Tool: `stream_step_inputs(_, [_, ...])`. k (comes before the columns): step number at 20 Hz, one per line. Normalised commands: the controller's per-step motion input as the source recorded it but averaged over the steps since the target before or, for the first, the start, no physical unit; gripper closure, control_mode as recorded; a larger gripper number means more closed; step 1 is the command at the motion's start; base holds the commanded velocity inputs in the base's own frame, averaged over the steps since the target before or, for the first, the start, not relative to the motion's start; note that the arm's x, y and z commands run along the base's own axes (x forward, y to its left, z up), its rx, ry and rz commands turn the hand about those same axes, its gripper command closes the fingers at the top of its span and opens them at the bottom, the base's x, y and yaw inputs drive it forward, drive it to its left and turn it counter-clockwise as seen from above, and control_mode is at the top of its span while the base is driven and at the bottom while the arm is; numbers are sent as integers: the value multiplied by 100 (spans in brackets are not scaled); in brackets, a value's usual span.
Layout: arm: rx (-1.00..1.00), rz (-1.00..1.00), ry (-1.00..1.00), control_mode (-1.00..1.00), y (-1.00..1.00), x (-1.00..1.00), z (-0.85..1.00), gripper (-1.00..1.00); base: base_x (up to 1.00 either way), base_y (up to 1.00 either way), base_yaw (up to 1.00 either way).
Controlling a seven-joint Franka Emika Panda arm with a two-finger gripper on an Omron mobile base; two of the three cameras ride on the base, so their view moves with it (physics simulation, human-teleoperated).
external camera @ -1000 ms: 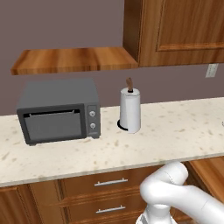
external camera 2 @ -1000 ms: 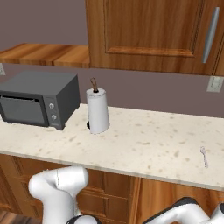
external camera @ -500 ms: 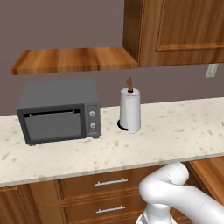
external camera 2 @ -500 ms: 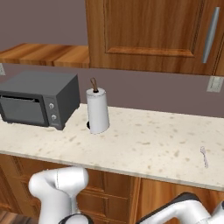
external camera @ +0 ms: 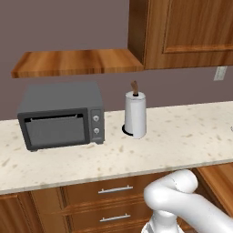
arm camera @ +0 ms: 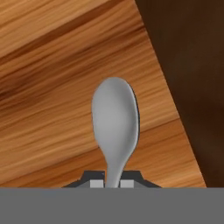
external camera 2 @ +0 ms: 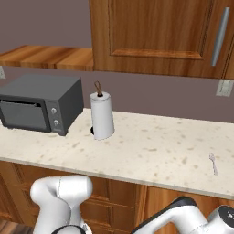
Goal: Organize the utensils by type. Pick up the wooden spoons from the counter and place them in the open cabinet. Then pick up the metallic utensils from the counter and place them in the open drawer.
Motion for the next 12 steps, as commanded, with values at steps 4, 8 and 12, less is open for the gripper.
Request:
stream_step_inputs(4, [-1, 0, 0, -100, 7, 33, -11, 100, 0, 0, 0])
stream_step_inputs(8, [-7, 0, 3, -100, 1, 21, -12, 100, 0, 0, 0])
stream_step_inputs(12, [-5, 0, 5, -100, -1, 12, -22, 100, 0, 0, 0])
